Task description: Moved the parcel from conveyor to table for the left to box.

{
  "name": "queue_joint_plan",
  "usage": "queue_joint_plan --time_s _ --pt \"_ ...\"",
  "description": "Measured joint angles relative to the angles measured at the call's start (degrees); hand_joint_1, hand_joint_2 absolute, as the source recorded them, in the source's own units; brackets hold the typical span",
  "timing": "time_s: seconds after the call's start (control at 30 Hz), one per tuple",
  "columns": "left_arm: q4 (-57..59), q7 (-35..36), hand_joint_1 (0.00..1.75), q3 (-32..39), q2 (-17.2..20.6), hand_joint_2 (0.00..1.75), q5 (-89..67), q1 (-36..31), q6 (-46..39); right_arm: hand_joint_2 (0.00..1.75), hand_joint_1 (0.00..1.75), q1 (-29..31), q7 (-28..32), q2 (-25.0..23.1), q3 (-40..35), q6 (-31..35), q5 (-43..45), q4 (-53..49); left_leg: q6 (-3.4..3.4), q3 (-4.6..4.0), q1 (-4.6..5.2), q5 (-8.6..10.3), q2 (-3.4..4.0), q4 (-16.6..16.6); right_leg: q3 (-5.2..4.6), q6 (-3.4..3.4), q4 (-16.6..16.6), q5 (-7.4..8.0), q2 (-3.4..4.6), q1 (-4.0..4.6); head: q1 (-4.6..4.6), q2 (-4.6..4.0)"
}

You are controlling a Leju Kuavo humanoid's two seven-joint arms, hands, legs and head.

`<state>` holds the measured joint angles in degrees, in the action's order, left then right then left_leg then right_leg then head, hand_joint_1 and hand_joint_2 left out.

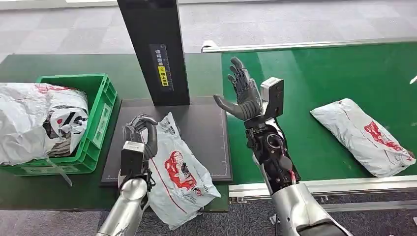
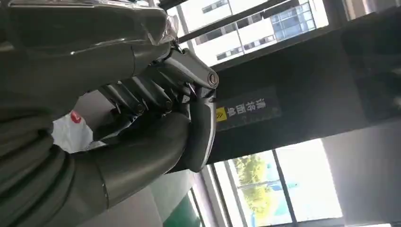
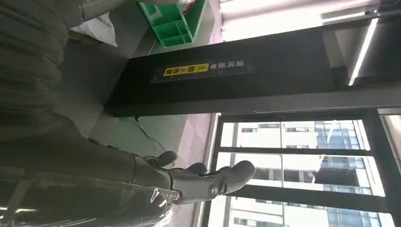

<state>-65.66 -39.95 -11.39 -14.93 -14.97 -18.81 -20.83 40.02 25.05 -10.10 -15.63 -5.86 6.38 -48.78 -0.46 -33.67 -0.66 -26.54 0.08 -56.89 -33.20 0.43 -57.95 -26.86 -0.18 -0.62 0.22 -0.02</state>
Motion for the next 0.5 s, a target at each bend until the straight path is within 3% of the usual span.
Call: queue_joint_plan --time_s 0.1,0.27,0.3,0.33,0.37,0.5 --pt "-1.5 0.0 1.66 0.0 0.1 1.75 3.0 0.4 -1.8 1.75 0.0 0.1 0.1 -0.1 -0.1 0.0 0.2 0.2 0.0 0.0 0.0 0.0 0.0 0.0 0.0 0.0 0.0 0.0 0.0 0.0 -0.02 0.02" --pt "-4.3 0.0 1.73 0.1 0.7 1.75 9.1 1.3 -5.5 1.75 0.0 0.6 0.2 -0.3 -0.5 0.0 0.5 1.0 0.0 0.0 -0.01 0.0 0.01 0.0 -0.01 0.0 0.0 0.0 0.0 0.01 0.0 0.02" --pt "-5.7 0.0 1.62 0.1 0.8 1.75 10.4 1.7 -6.3 1.75 0.0 0.8 0.2 -0.4 -0.7 -0.1 0.7 1.3 0.0 0.0 -0.01 0.0 0.01 0.0 -0.01 0.0 0.0 0.0 0.0 0.01 -0.02 0.0" --pt "-7.1 0.0 1.36 0.1 0.9 1.75 11.4 2.1 -7.0 1.75 0.0 1.0 0.3 -0.4 -0.8 -0.1 0.8 1.5 0.0 0.0 -0.01 0.0 0.01 0.0 -0.01 0.0 0.0 0.0 0.0 0.01 0.0 0.02" --pt "-8.6 0.0 0.0 0.1 1.0 1.75 12.0 2.5 -7.3 1.75 0.0 1.2 0.3 -0.5 -1.0 -0.1 0.9 1.8 0.0 0.0 -0.01 0.0 0.0 0.0 -0.02 0.0 0.0 0.0 0.0 0.02 -0.02 0.0" --pt "-11.6 0.8 0.0 -0.1 1.5 1.75 8.2 3.5 -9.4 1.75 0.0 2.0 0.3 -0.5 -1.5 -0.1 1.2 2.7 0.0 0.01 -0.01 0.0 0.01 0.0 -0.03 -0.01 0.0 -0.01 0.0 0.01 0.0 0.0"
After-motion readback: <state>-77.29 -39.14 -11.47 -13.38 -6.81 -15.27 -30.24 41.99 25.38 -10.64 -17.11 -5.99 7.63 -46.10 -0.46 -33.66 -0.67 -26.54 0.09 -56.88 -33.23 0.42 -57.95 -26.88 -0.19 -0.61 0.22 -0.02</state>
